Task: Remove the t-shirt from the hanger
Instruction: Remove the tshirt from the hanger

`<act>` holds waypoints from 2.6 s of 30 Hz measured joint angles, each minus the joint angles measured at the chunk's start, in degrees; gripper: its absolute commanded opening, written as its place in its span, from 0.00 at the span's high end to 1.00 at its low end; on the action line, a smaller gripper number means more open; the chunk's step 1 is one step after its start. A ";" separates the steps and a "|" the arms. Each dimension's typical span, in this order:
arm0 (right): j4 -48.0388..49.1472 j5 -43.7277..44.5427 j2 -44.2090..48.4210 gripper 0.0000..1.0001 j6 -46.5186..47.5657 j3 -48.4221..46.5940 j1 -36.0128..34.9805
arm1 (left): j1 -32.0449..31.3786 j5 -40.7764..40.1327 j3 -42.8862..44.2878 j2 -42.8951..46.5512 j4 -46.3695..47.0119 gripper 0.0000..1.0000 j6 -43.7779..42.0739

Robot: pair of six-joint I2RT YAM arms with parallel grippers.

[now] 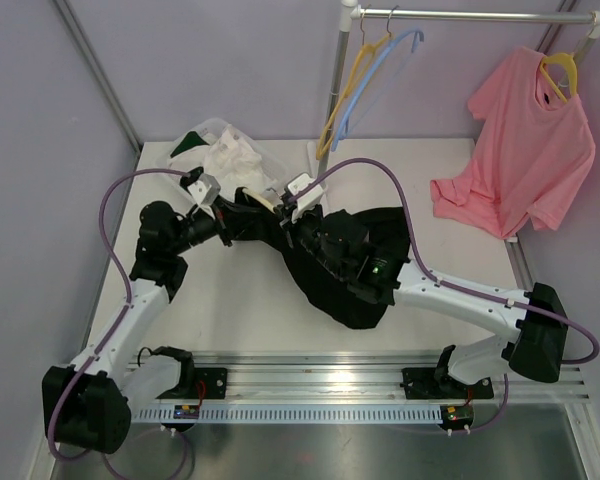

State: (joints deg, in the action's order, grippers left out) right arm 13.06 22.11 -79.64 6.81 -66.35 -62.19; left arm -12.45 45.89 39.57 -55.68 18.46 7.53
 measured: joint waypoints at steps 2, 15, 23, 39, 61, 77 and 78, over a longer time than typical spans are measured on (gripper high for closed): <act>0.20 1.01 0.00 1.00 0.70 0.42 -0.02 | 2.16 2.29 0.07 -2.05 1.88 1.00 3.43; 0.81 4.35 3.06 1.00 2.01 2.82 -0.04 | 3.34 8.24 0.15 -0.55 5.25 0.37 7.15; 0.68 3.04 9.38 1.00 1.97 5.84 -0.04 | 3.41 1.51 0.59 -0.39 2.05 0.37 5.42; -3.08 -3.23 10.95 1.00 1.46 6.27 -0.07 | 3.45 -10.60 3.89 -6.08 -3.78 0.70 2.36; -4.48 -1.70 13.33 1.00 1.42 7.13 -0.07 | 3.15 -8.26 8.41 -11.56 -8.87 0.34 -0.11; -3.91 -1.53 13.14 1.00 1.46 7.13 -0.07 | 2.69 -7.15 9.18 -12.22 -9.90 1.00 -1.46; -3.98 -1.53 13.14 1.00 1.49 7.13 -0.07 | 2.69 -7.32 9.27 -12.46 -9.88 1.00 -1.31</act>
State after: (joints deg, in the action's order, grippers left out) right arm 9.08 20.58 -66.50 8.29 -59.22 -62.26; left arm -9.76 38.57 48.84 -68.14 8.58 6.22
